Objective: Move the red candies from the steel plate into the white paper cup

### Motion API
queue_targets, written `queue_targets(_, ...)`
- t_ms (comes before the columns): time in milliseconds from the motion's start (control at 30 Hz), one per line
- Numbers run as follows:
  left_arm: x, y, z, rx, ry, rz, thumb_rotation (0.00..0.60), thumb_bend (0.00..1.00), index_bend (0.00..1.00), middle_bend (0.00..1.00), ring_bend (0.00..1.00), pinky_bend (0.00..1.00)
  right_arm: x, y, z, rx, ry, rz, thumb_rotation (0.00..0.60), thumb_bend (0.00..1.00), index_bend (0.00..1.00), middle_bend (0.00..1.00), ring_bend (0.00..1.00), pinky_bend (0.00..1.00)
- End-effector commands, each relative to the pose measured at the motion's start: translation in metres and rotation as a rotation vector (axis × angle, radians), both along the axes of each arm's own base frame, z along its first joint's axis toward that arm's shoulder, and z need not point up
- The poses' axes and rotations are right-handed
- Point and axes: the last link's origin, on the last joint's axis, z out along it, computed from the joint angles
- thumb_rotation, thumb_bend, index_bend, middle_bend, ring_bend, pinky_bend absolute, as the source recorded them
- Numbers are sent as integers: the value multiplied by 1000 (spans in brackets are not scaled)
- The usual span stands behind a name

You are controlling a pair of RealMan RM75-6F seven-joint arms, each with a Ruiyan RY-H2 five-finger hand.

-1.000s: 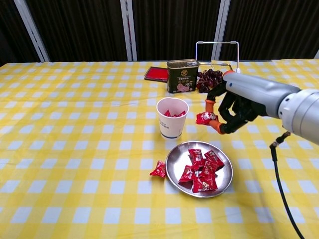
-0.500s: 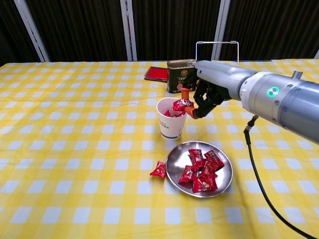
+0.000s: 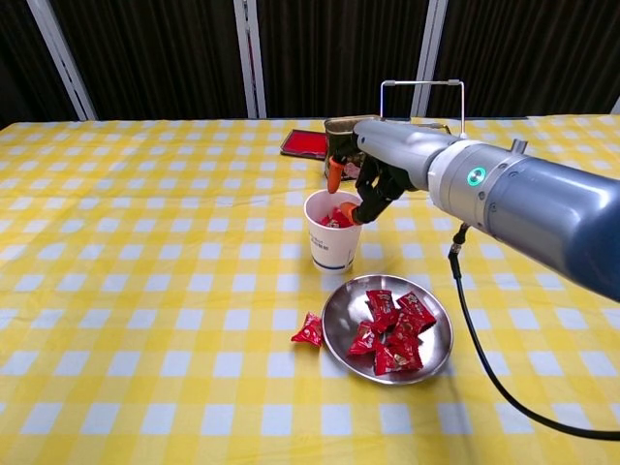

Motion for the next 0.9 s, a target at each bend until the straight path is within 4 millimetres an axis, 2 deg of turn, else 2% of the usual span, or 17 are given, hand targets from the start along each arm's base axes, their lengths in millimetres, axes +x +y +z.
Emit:
queue_targets(33,0,0,0,1,2,-1,600,29,0,0,0,0,0,1,3,-7,-3,1,600,510,335,824,963,1000)
queue_targets(233,1,-1,0,5,2,-4,600,29,0,0,0,0,-6,14,14,-13,-2,9,600,506,319,824,963,1000)
queue_targets(467,2,-1,0,8,1,-9,600,29,0,0,0,0,-26,47,26,23,7,11,600,449,319,824,963,1000)
queue_targets(667,3,-2,0,21,1,-18,600,29,0,0,0,0,-49,75,22,66,22,-23,600,420,319,824,963,1000)
queue_targets(900,3,-3,0,30,2,-23,600,29,0,0,0,0,-62,90,15,93,31,-46,600,419,319,824,963,1000)
